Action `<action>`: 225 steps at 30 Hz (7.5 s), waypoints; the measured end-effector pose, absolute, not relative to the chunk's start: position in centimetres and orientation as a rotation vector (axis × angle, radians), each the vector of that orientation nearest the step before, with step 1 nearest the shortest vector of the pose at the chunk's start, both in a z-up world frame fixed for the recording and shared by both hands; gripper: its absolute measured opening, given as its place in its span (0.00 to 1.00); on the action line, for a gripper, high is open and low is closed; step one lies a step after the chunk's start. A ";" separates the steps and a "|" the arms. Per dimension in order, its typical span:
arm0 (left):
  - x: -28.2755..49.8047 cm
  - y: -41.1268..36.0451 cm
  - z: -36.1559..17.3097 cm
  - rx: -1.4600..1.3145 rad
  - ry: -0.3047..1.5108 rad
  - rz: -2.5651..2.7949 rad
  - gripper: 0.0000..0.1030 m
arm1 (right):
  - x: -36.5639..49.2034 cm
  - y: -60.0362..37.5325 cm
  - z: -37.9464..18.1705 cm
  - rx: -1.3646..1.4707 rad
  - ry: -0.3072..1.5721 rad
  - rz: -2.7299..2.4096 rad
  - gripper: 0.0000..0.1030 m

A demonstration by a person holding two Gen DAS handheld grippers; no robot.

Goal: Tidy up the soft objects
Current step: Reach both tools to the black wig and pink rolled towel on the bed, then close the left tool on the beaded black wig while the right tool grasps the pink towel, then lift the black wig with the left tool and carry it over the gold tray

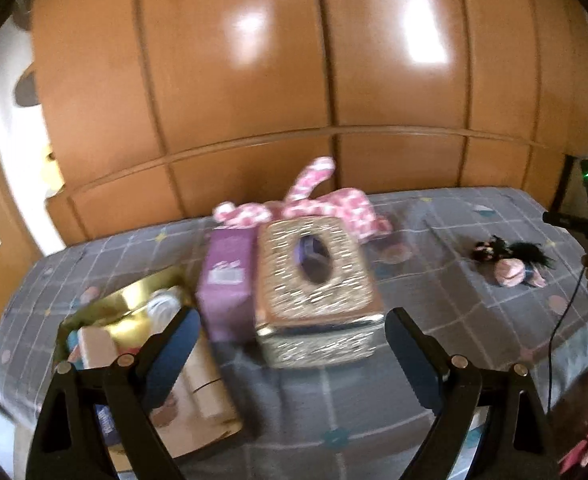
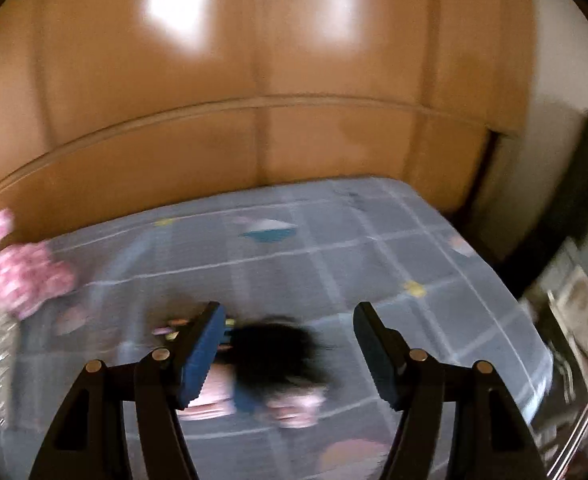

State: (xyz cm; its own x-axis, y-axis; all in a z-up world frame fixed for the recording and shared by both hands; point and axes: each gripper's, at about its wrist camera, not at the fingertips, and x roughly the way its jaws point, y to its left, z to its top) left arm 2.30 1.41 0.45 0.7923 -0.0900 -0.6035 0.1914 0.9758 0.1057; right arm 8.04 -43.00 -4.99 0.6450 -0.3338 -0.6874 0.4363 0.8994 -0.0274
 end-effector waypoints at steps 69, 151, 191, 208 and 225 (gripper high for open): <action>19.8 -39.9 -13.3 0.886 0.788 -0.964 0.73 | 5.3 -52.1 -10.9 0.818 0.822 -0.394 0.66; 14.0 -17.8 -14.8 0.177 1.047 -0.543 0.37 | 13.8 -40.5 -16.1 0.072 1.208 -0.090 0.57; 13.8 -18.6 -15.0 0.210 1.026 -0.510 0.31 | 11.2 -38.6 -13.8 0.005 1.159 -0.170 0.38; 14.2 -18.6 -8.5 0.182 0.929 -0.520 0.29 | 10.8 -39.4 -15.1 0.081 1.187 -0.123 0.38; 21.7 -7.4 1.3 0.024 0.773 -0.221 0.29 | 10.4 -38.5 -14.8 0.009 1.178 -0.119 0.38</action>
State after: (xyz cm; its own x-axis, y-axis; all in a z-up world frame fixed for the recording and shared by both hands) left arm 21.72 -7.44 1.26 0.6941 -0.1892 -0.6946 0.2068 0.9766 -0.0594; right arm 10.41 -38.46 -14.80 0.3774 -0.0887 -0.9218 0.0980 0.9936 -0.0555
